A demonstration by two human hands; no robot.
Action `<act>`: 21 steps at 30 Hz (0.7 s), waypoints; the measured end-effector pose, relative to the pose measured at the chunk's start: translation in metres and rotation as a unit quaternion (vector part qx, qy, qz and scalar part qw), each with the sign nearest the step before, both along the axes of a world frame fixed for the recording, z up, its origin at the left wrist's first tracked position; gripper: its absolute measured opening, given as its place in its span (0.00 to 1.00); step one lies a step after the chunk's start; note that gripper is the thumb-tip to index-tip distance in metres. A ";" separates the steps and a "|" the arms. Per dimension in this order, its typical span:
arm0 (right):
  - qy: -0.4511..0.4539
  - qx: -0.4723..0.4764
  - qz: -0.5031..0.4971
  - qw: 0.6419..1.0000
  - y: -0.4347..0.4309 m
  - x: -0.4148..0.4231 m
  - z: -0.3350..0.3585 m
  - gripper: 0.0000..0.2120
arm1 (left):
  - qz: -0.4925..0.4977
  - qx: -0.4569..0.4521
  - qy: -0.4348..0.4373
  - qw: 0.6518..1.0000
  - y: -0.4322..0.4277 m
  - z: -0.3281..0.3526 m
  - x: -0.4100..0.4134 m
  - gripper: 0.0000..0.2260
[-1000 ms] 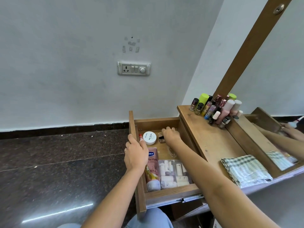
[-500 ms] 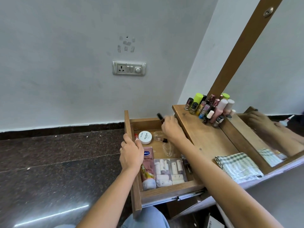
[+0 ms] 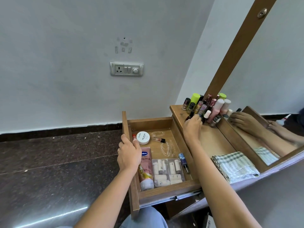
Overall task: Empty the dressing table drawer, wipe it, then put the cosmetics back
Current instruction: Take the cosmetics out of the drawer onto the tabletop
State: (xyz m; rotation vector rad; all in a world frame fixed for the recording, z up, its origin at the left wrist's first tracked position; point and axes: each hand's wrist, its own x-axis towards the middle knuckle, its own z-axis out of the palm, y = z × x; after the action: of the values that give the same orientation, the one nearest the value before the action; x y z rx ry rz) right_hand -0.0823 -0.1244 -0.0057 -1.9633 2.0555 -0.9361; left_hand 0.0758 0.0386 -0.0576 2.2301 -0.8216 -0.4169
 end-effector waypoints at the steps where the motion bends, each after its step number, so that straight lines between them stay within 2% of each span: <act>1: -0.017 0.002 -0.009 1.000 0.000 0.000 0.001 0.12 | 0.001 0.001 0.001 1.000 0.000 0.000 0.000 0.24; 10: -0.108 0.010 -0.049 0.993 0.007 0.005 0.019 0.14 | 0.003 0.001 0.003 1.000 0.000 0.000 -0.001 0.24; 21: -0.121 0.021 -0.032 0.992 0.033 0.009 0.048 0.15 | 0.004 -0.001 0.007 1.000 -0.001 -0.001 0.000 0.24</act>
State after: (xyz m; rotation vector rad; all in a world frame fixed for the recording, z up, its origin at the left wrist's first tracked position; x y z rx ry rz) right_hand -0.0730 -0.0913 0.0423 -1.6775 1.9934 -1.0755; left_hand 0.0760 0.0377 -0.0587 2.2258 -0.8051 -0.4259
